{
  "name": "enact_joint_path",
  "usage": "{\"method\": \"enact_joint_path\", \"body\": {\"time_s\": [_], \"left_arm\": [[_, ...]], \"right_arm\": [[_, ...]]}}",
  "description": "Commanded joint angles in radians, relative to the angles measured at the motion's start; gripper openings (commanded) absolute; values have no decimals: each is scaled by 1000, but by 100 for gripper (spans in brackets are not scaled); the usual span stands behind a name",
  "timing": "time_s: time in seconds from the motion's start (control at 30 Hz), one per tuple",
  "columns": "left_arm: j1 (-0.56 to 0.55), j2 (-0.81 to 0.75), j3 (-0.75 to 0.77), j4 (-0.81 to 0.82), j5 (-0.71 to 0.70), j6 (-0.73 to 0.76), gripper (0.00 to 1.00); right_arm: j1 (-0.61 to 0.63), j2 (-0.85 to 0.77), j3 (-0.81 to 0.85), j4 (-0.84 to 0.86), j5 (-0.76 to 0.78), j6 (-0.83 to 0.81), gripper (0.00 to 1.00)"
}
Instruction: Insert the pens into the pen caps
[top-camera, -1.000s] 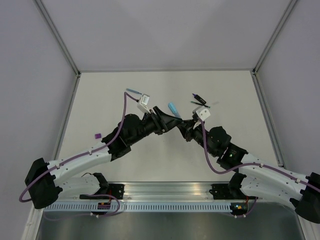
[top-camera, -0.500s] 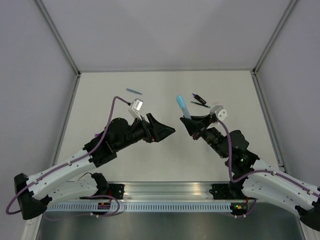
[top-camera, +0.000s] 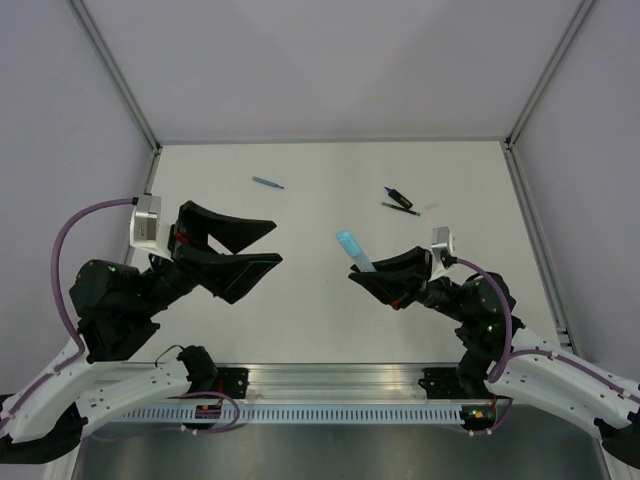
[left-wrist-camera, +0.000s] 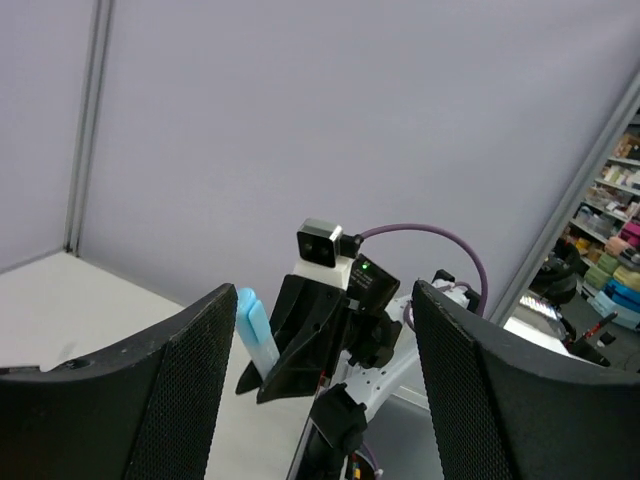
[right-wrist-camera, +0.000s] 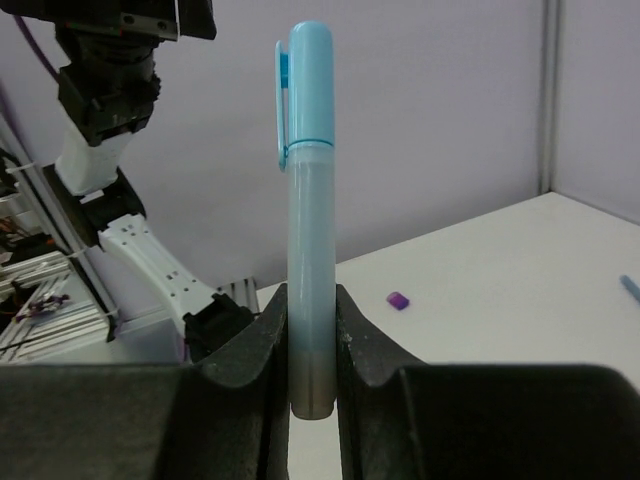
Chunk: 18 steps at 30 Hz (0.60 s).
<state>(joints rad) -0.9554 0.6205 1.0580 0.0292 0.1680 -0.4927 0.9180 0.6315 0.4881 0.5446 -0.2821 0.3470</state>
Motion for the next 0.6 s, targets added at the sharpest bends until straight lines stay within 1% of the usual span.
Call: {"method": "enact_joint_path", "body": {"time_s": [0.0,0.17,0.3,0.43,0.57], "left_arm": [[-3,63,42,38,137,106,75],[-3,111,24,80,183,140,73],[-3,133,-42,169,217,118,72],[-3,180,-62,219,229,95,69],[-3,196,-96,288,219,62,67]], "right_arm": [[-2,26,-2,139,-138,95,0],[-1,46,-14,189,-181,136,0],[-2,45,-13,193,-195,142,0],[-2,50,-11,195,-201,148,0],[-2,51,-16,199,-201,150,0]]}}
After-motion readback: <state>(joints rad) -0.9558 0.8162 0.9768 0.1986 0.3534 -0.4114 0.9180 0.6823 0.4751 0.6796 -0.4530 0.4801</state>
